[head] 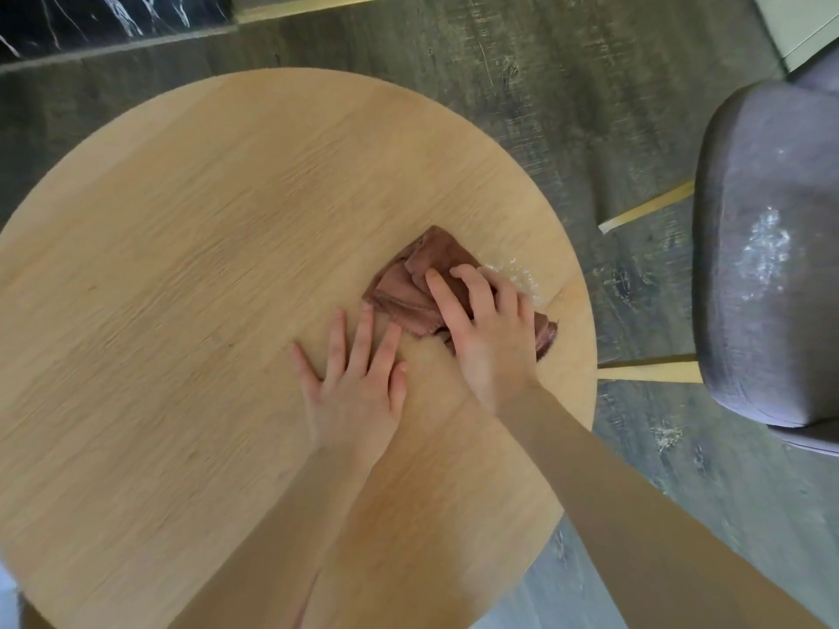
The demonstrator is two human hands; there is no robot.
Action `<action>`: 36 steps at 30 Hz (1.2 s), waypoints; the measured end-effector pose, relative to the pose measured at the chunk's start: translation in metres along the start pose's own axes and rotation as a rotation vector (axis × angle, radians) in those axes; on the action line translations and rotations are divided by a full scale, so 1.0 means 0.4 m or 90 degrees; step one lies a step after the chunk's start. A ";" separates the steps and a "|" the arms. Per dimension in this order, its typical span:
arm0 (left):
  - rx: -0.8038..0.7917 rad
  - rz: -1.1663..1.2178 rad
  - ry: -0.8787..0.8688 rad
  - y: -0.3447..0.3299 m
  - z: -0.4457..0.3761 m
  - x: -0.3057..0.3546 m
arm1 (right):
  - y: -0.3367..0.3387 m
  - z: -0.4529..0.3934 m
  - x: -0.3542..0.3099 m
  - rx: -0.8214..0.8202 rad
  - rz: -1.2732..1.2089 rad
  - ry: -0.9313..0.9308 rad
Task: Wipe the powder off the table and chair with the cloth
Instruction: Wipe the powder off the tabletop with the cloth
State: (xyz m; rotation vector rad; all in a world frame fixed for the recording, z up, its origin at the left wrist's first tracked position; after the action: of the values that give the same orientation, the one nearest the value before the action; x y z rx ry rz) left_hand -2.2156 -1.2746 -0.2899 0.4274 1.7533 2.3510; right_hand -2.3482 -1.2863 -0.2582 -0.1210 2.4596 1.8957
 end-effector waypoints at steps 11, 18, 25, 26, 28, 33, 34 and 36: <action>-0.017 -0.002 -0.013 -0.012 -0.049 0.031 | 0.019 -0.001 0.326 -0.140 0.064 -0.299; -0.024 0.023 0.001 -0.011 -0.050 0.030 | 0.135 -0.096 0.285 0.124 -0.009 -0.360; 0.033 0.036 -0.006 0.003 -0.051 0.031 | 0.043 -0.196 -0.043 0.086 -0.147 -0.049; 0.031 0.028 -0.013 0.001 -0.049 0.031 | 0.015 -0.193 -0.077 0.049 -0.155 -0.019; 0.018 0.010 -0.026 -0.004 -0.046 0.031 | -0.029 -0.183 -0.117 -0.014 -0.159 0.018; 0.001 0.018 -0.014 -0.002 -0.046 0.028 | -0.056 -0.188 -0.098 -0.021 -0.113 0.100; -0.003 0.031 -0.008 -0.002 -0.047 0.027 | -0.056 -0.191 -0.081 -0.020 -0.099 0.109; -0.022 0.050 0.004 -0.006 -0.048 0.024 | -0.056 -0.200 -0.023 -0.023 -0.065 0.086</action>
State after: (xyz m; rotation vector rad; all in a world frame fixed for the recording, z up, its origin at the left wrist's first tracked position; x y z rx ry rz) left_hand -2.2310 -1.2885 -0.2962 0.4924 1.7267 2.4352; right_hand -2.3356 -1.3688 -0.2586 -0.3789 2.4494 1.9503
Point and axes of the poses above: each hand's wrist, its own z-axis away from the middle knuckle, its own y-axis out of the back of the hand, x = y × z, the point moved 7 cm from there along -z, towards the middle knuckle, and after that the axes turned 1 degree about x, right-handed, at the moved point
